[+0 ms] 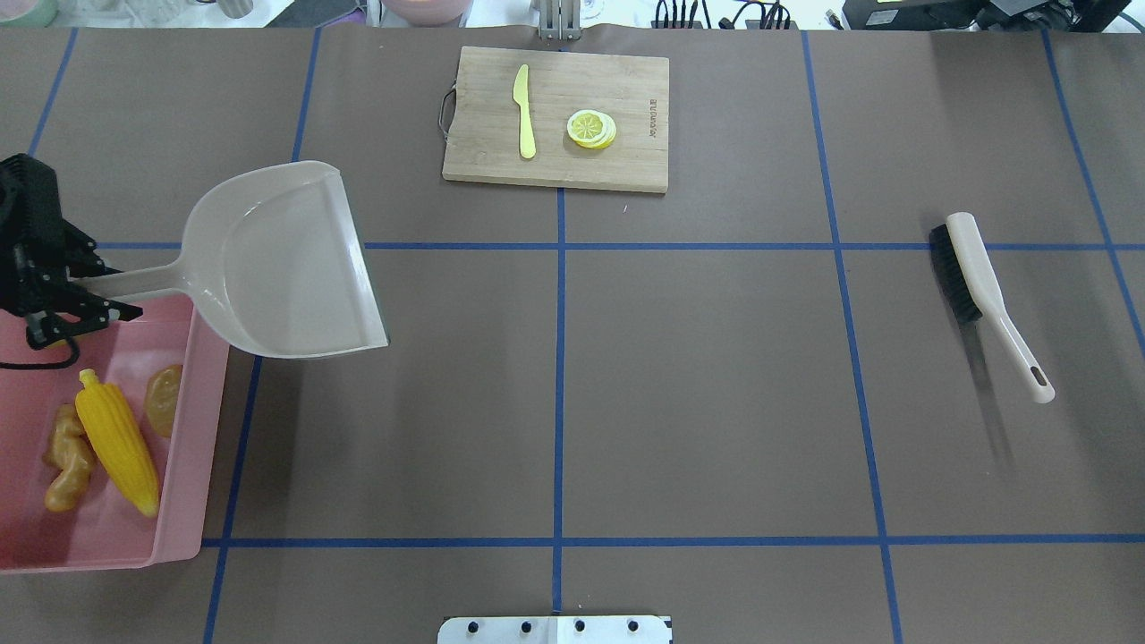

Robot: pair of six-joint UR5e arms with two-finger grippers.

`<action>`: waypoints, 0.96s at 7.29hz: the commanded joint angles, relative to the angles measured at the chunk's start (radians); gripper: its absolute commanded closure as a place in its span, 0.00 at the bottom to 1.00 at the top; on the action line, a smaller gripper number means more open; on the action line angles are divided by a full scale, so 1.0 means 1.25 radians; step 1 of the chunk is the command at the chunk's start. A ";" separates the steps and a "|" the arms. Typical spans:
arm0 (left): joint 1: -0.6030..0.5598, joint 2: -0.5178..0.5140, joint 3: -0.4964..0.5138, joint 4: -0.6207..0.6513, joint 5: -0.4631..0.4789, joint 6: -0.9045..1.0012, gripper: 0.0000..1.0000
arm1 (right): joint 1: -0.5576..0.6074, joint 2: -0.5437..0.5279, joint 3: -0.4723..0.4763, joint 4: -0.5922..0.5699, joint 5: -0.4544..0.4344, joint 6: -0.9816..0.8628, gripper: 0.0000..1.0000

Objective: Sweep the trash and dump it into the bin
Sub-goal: 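Raise the empty dustpan out of the bin toward the table center with the left gripper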

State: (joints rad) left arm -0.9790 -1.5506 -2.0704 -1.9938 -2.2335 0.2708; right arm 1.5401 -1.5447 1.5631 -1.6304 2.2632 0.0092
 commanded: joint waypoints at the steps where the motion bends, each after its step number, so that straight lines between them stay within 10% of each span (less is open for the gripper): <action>1: 0.000 -0.154 0.127 0.005 -0.002 0.018 1.00 | 0.000 0.000 0.000 0.000 0.000 0.000 0.00; 7: 0.130 -0.225 0.178 0.005 -0.006 0.021 1.00 | 0.000 0.000 0.000 0.000 0.000 0.000 0.00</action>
State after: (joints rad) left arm -0.8498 -1.8327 -1.8163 -1.9861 -2.2389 0.2987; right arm 1.5401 -1.5447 1.5631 -1.6299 2.2628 0.0092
